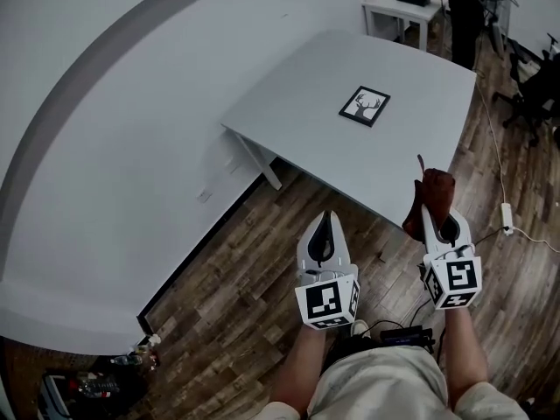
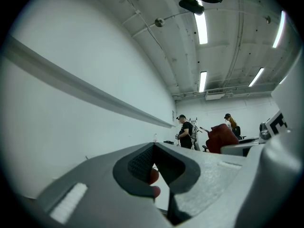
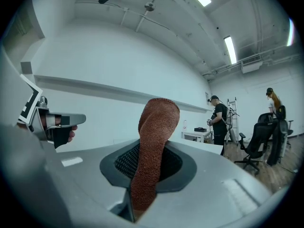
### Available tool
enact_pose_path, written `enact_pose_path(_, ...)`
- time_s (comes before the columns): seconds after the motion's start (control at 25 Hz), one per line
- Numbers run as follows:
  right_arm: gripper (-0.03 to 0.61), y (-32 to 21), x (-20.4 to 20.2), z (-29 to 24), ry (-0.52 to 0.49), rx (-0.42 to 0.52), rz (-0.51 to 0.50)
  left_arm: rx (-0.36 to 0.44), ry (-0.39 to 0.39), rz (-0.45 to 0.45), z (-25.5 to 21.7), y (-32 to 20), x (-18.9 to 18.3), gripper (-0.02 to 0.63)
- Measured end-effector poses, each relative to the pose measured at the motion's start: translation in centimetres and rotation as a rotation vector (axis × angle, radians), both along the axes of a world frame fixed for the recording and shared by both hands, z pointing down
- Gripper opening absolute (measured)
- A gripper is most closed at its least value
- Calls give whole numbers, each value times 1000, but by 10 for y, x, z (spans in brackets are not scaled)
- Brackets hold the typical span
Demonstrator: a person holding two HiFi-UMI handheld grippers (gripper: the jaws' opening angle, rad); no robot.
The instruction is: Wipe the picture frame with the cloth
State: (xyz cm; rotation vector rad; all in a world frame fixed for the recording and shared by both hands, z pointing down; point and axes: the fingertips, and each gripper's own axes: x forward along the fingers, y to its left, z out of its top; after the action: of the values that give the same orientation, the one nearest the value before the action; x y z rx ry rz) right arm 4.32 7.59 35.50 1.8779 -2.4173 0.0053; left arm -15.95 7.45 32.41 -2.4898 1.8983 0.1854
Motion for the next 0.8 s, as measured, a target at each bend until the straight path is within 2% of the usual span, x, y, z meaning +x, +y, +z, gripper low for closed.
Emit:
enact_pose_path(0.4,95,-50,8,2,-10,12,28,8,-12,29,2,-57,9,0)
enact_pose_path(0.8,95,-158,41,12,-42,-6,-8,5,-42,3,2,-158,49,0)
